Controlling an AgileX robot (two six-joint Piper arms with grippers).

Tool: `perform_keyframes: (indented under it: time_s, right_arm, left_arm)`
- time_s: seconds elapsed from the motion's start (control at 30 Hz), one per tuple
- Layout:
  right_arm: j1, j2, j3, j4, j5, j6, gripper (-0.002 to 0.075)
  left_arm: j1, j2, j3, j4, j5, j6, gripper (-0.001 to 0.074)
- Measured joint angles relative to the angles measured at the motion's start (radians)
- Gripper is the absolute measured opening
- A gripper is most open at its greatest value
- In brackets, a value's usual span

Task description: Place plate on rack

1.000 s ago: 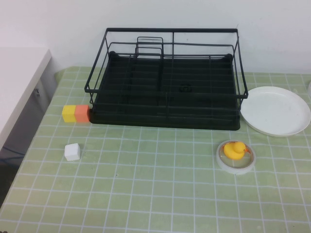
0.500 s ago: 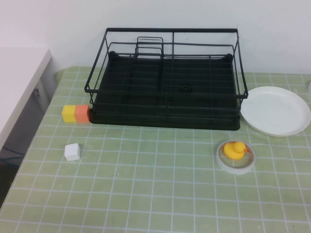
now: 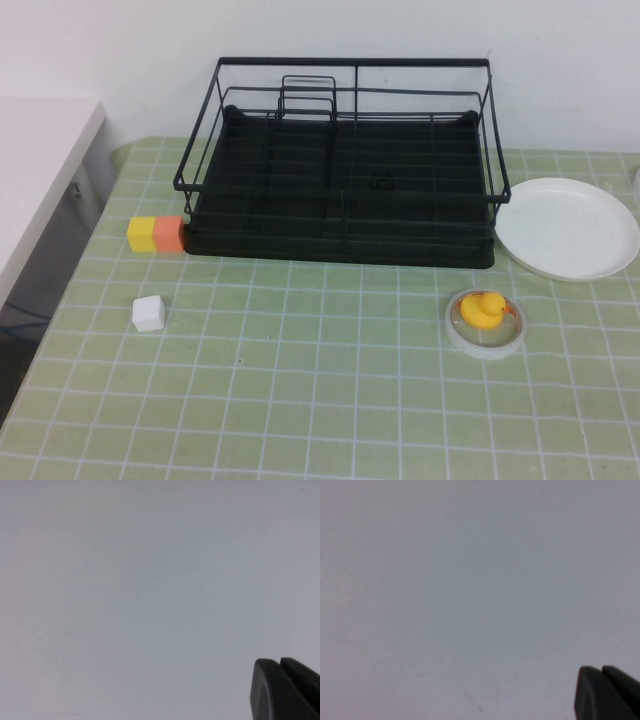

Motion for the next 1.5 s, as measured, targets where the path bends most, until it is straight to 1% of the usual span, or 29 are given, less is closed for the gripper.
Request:
perform_keyframes:
  time_s: [0.1,0.17,0.2,0.27,0.37,0.47,0.6,0.77,0.87,1.03,1.2,1.3,1.5]
  right_arm:
    - [0.0,0.0,0.0,0.01,0.025,0.007,-0.0002]
    - [0.0,0.0,-0.012,0.01,0.097,0.007,-0.0002]
    - [0.0,0.0,-0.028,0.012,0.149,0.007,-0.0002]
    - [0.0,0.0,-0.099,0.014,0.316,0.007,-0.0002]
    - [0.0,0.027,-0.242,0.016,0.566,0.007,-0.0002]
    - [0.0,0.129,-0.366,0.018,0.722,0.009,-0.0002]
    - [0.0,0.282,-0.504,0.022,0.878,0.011,-0.0002]
    - [0.0,0.535,-0.652,0.032,1.079,-0.047,-0.0002]
    - [0.0,0.699,-0.71,0.077,1.196,-0.098,-0.0002]
    - [0.0,0.922,-0.759,0.196,1.214,-0.138,-0.0002]
    - [0.0,1.164,-0.853,0.296,1.247,-0.219,-0.0002]
    - [0.0,1.312,-0.933,0.32,1.223,-0.23,-0.0002]
    - [0.0,1.587,-1.113,0.334,1.15,-0.227,-0.0001]
  left_arm:
    - [0.0,0.0,0.0,-0.036,0.015,-0.01,-0.0003]
    - [0.0,0.0,-0.016,-0.107,0.123,-0.021,-0.0003]
    - [0.0,0.0,-0.036,-0.143,0.188,-0.004,-0.0003]
    - [0.0,0.01,-0.11,-0.222,0.341,0.094,-0.0003]
    - [0.0,0.077,-0.24,-0.295,0.479,0.259,-0.0003]
    - [0.0,0.189,-0.375,-0.368,0.579,0.343,-0.0003]
    - [0.0,0.409,-0.521,-0.456,0.747,0.365,-0.0003]
    - [0.0,0.685,-0.642,-0.471,0.922,0.362,-0.0002]
    - [0.0,0.84,-0.676,-0.453,1.006,0.354,-0.0002]
    - [0.0,1.02,-0.682,-0.346,1.112,0.292,-0.0003]
    - [0.0,1.144,-0.693,-0.215,1.241,0.089,-0.0003]
    - [0.0,1.172,-0.696,-0.181,1.267,0.021,-0.0002]
    - [0.0,1.176,-0.698,-0.179,1.26,-0.005,-0.0002]
